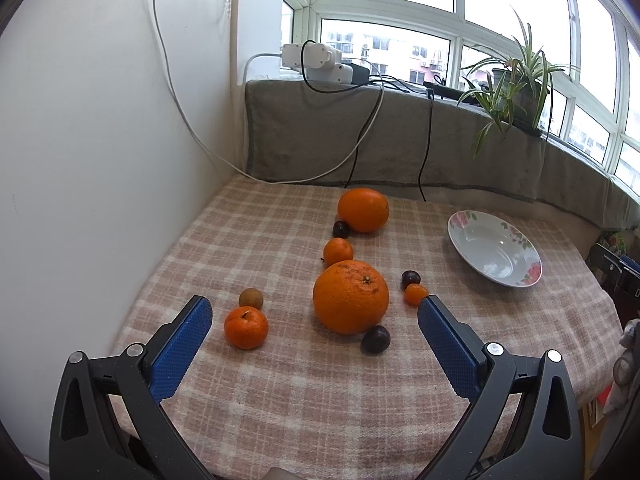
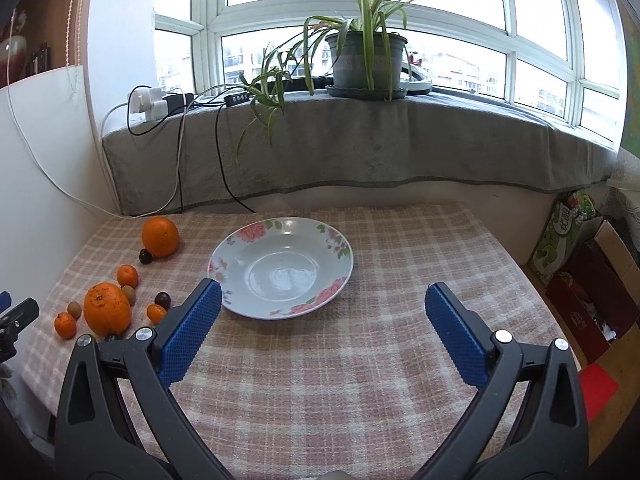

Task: Organize fruits
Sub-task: 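Move the right gripper to the largest orange and close on it, then lift the orange with the right gripper and carry it over the floral plate, then lower the orange onto the plate and open the right gripper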

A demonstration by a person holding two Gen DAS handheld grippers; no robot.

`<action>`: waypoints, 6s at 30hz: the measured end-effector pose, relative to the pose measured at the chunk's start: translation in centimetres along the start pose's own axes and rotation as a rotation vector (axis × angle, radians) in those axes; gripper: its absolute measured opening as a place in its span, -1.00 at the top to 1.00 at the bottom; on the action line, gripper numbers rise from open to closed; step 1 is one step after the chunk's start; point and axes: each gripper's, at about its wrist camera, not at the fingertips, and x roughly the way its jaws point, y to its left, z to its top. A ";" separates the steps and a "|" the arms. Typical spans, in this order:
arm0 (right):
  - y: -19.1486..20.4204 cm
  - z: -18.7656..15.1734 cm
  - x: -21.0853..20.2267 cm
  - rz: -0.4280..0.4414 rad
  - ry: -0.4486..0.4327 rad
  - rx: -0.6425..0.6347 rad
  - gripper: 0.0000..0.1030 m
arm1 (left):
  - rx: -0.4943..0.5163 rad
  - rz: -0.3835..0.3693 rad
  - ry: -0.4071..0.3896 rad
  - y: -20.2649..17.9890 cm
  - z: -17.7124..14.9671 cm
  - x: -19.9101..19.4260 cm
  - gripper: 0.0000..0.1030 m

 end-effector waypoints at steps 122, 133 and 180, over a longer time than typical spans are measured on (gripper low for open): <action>4.3 2.0 11.8 0.598 0.422 0.016 -0.41 | 0.058 -0.580 0.250 -14.1 1.9 9.3 -0.03; 1.1 1.8 13.0 0.575 0.444 0.079 -0.41 | 0.100 -0.589 0.281 -16.9 1.9 10.6 -0.03; -0.4 1.9 7.0 0.475 0.234 0.046 -0.62 | 0.129 -0.437 0.148 -10.4 1.0 5.5 -0.37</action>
